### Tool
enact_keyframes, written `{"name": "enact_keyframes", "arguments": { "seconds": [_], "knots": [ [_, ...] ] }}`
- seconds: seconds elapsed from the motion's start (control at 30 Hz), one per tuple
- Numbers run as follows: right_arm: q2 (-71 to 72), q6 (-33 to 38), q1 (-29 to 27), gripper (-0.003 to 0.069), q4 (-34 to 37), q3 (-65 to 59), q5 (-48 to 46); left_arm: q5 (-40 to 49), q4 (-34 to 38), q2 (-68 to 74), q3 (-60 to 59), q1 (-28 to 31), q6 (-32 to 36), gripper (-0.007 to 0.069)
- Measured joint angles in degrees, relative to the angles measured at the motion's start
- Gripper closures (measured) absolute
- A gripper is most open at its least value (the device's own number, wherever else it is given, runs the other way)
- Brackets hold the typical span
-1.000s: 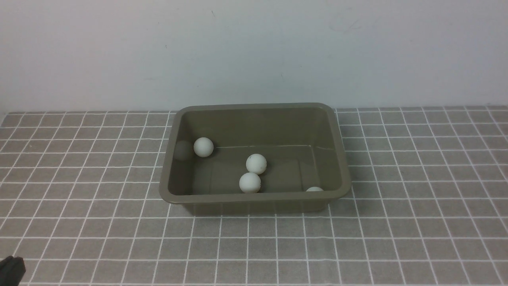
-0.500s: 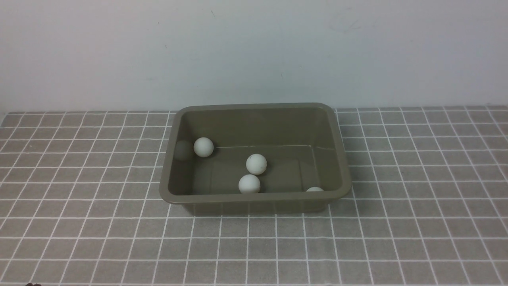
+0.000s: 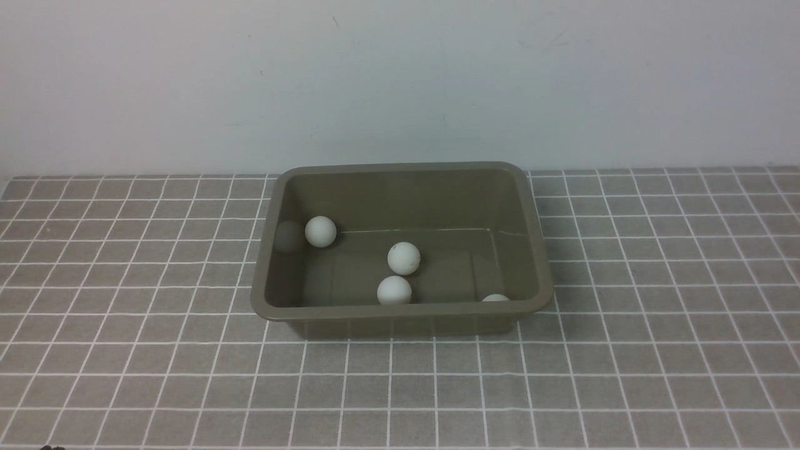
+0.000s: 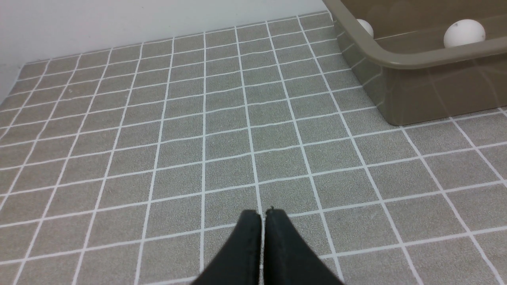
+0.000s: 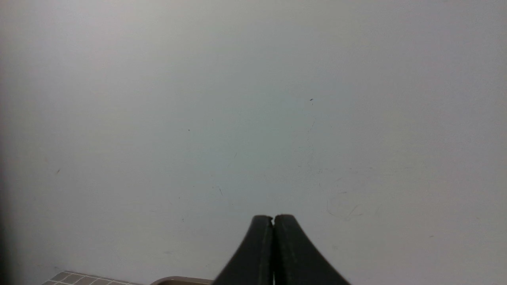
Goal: Put the table tennis balls into the box on the grey coffee tablecloth.
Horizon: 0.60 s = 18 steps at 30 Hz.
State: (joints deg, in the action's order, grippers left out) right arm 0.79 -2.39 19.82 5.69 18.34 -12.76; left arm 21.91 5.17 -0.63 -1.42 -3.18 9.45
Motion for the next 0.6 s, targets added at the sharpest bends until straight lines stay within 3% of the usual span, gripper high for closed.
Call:
{"name": "enact_keyframes", "arguments": {
  "seconds": [0.1, 0.27, 0.4, 0.6],
  "knots": [
    [0.0, 0.3, -1.1, 0.0669, -2.5, -1.4, -1.1, 0.0, -0.1, 0.0, 0.0, 0.0, 0.0, 0.0629],
    [0.0, 1.2, -11.6, 0.0669, -7.5, -11.7, -5.9, 0.0, -0.1, 0.0, 0.0, 0.0, 0.0, 0.0629],
    [-0.1, 1.3, -16.6, 0.0669, -9.2, -19.4, -9.5, 0.1, -0.2, 0.0, 0.0, 0.0, 0.0, 0.0629],
    [-0.1, 1.4, -17.5, 0.0669, -9.4, -19.4, -9.5, 0.1, -0.2, 0.0, 0.0, 0.0, 0.0, 0.0629]
  ]
}}
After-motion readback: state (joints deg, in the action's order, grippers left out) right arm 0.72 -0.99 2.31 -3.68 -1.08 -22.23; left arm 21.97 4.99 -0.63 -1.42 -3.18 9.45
